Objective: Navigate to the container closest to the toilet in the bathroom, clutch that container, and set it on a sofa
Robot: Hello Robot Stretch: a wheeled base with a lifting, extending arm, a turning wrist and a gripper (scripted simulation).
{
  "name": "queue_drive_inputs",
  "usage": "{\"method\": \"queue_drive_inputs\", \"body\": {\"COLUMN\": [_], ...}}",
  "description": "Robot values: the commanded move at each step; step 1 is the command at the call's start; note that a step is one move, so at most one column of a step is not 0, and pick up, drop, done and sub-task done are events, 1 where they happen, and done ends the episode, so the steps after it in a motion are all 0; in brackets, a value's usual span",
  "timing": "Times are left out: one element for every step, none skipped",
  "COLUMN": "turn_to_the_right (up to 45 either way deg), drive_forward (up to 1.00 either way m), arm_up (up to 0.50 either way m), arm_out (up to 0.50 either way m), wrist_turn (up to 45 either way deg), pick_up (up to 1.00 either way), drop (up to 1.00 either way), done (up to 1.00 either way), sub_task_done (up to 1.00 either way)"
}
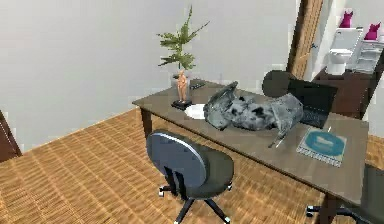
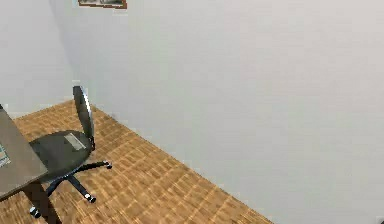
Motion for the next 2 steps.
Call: {"method": "queue_drive_inputs", "body": {"turn_to_the_right": [-27.0,0.0], "drive_forward": [0.00,1.00], "arm_up": [0.00,0.00], "arm_out": [0.00,0.00], "wrist_turn": [0.0,0.0], "pick_up": [0.00,0.00], "drop": [0.00,0.00], "done": [0.00,0.00], "sub_task_done": [0.00,0.00]}}
